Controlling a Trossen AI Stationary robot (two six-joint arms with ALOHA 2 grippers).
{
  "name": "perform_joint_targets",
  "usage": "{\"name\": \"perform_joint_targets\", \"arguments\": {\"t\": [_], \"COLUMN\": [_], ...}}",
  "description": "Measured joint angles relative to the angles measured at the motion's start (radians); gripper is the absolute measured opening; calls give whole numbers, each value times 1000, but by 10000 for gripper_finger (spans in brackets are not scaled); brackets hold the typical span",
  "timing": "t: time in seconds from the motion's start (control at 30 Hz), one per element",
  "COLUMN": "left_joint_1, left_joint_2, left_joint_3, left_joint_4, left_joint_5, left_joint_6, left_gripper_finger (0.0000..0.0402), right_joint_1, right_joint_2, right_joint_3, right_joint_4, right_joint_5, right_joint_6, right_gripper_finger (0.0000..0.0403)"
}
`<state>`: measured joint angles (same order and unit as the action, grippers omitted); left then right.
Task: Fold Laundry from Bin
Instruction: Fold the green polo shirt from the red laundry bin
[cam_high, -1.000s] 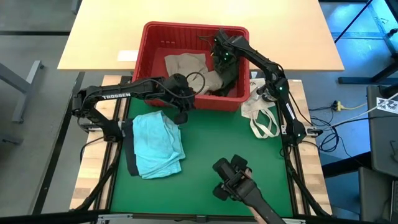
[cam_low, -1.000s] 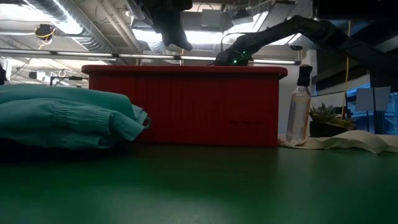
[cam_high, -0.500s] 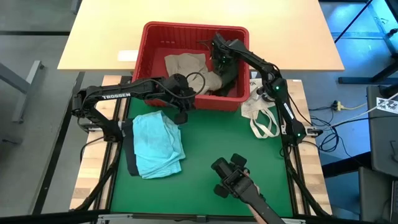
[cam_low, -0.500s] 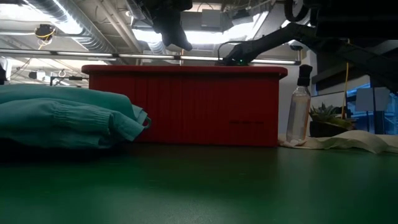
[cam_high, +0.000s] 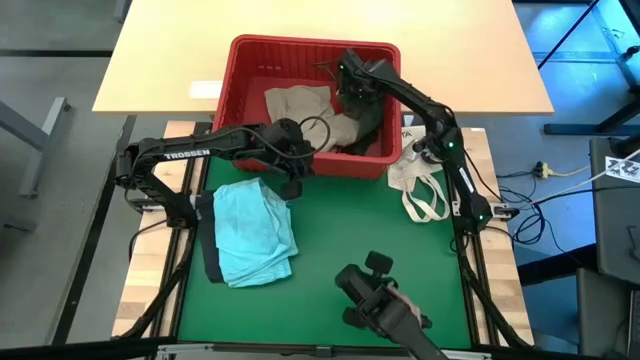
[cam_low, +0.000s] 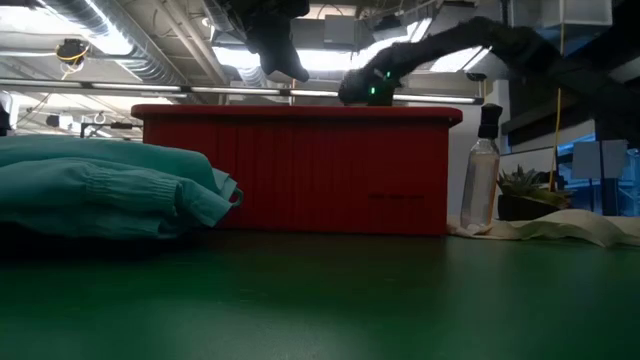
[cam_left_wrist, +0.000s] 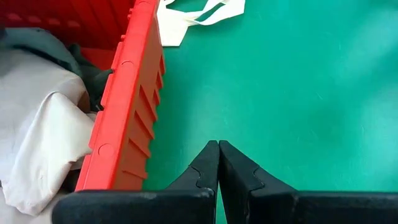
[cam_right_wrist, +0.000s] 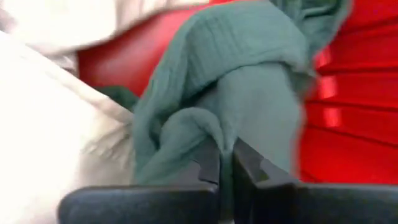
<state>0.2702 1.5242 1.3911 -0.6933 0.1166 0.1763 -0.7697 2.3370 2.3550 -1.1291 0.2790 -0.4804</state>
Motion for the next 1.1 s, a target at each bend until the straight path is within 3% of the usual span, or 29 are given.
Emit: {"name": "perform_joint_targets", "arguments": {"t": [0.7,0.9,1.1], "left_joint_1": [19,18,18], "left_joint_2": [0,0,0], "left_joint_3": [0,0,0], "left_joint_4": [139,171,192], "left_joint_5": [-29,-32,-173], "left_joint_6": [18,18,19], "left_gripper_finger": [4,4,4], "right_joint_1": [150,183,226], "right_joint_2": [-501,-630,-750], "right_joint_3": [1,1,1], "right_joint_4": [2,3,88], "right_joint_5": [-1,-47,-71], "right_joint_6": [32,61,61], "right_gripper_finger": [8,4,7]}}
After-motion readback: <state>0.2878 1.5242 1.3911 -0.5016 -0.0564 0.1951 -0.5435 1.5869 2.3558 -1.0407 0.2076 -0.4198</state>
